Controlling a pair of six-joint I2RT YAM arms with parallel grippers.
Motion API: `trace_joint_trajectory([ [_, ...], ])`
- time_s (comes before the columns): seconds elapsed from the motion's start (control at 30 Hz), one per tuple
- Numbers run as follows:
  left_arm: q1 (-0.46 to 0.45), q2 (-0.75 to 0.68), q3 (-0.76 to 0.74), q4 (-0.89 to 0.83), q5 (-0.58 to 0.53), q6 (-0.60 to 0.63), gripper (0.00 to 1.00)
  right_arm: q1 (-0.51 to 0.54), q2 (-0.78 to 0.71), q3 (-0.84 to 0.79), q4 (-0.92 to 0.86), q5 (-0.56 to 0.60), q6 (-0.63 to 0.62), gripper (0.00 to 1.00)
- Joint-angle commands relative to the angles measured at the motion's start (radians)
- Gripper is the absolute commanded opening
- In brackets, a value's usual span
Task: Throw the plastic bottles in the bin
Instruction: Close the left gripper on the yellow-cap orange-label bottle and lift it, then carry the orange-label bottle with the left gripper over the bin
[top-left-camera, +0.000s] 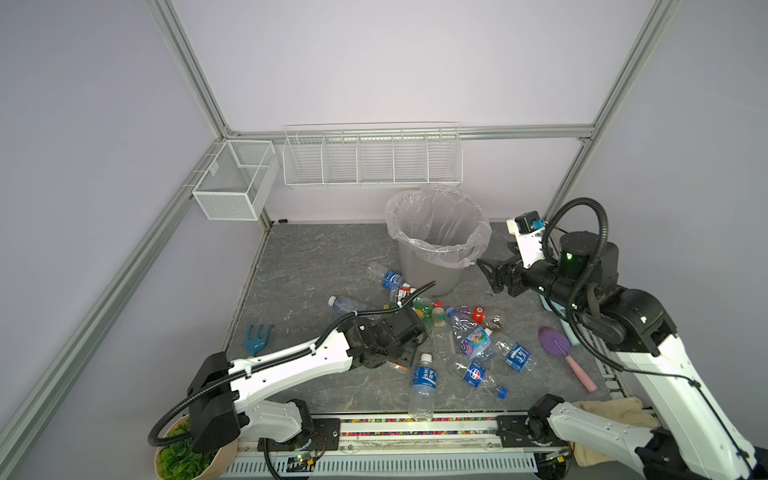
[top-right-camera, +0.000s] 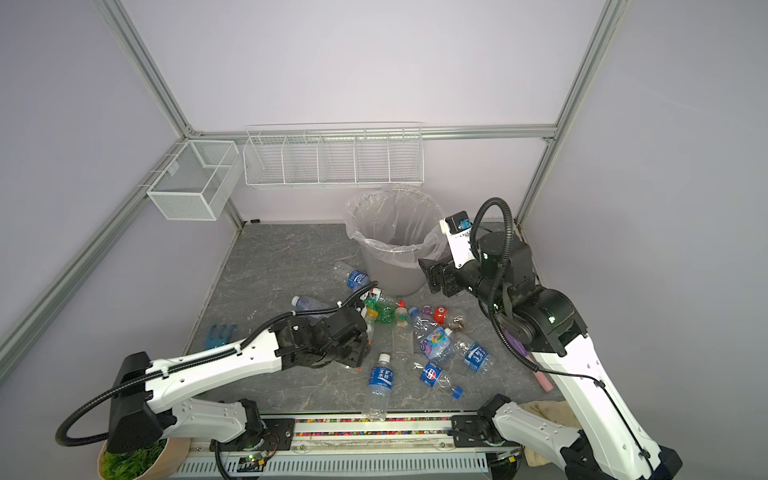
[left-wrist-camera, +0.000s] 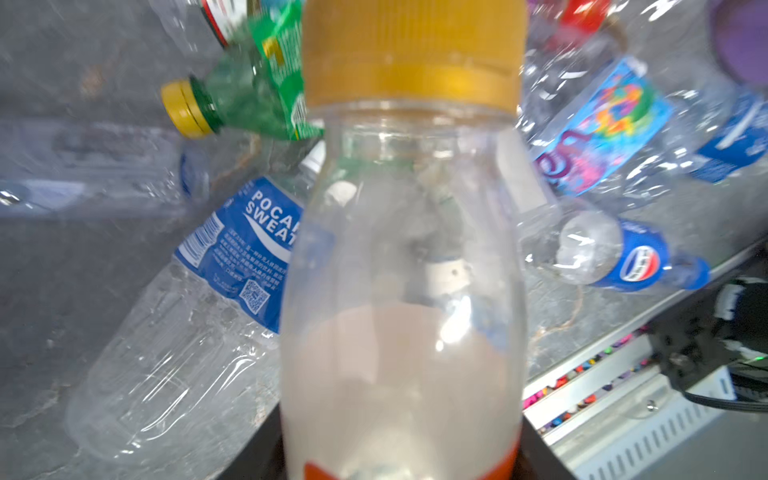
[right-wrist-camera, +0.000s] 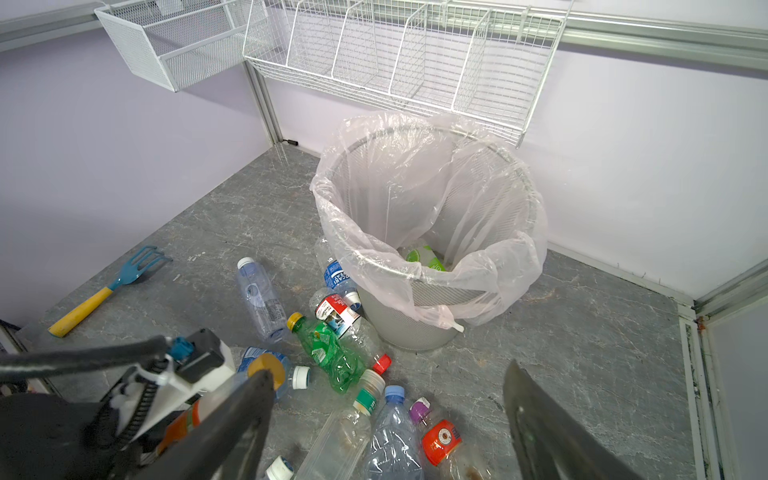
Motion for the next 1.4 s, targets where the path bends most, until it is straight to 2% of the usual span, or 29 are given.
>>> trace_joint_trajectory([
  [0.0,0.001,-0.083,0.055,-0.02,-0.071,0.092,0.23,-0.001,-0.032,-0.032,0.038,0.023,0.017,0.89],
  [0.23,0.013,-0.304,0.076,0.126,-0.137,0.254,0.14,-0.002,-0.081,-0.074,0.066,0.064,0.027,0.89],
  [0.5,0.015,-0.395,0.209,0.159,-0.199,0.436,0.1,-0.001,-0.12,-0.134,0.089,0.054,0.03,0.89],
  [0.87,0.015,-0.418,0.419,0.288,-0.305,0.671,0.08,-0.002,-0.163,-0.2,0.075,0.062,0.043,0.89],
  [1.1,0.027,-0.283,0.569,0.42,-0.371,0.832,0.06,-0.002,-0.145,-0.189,0.078,0.045,0.052,0.89],
  [1.17,0.103,-0.231,0.606,0.433,-0.298,0.807,0.05,-0.001,-0.141,-0.181,0.076,0.039,0.055,0.89],
  [1.23,0.233,-0.173,0.644,0.449,-0.142,0.721,0.05,-0.001,-0.142,-0.178,0.072,0.039,0.057,0.88],
  [1.3,0.32,-0.097,0.676,0.479,-0.033,0.657,0.05,-0.001,-0.145,-0.175,0.069,0.038,0.059,0.88],
  [1.37,0.359,0.006,0.734,0.492,0.024,0.619,0.05,-0.001,-0.147,-0.167,0.072,0.025,0.067,0.89],
])
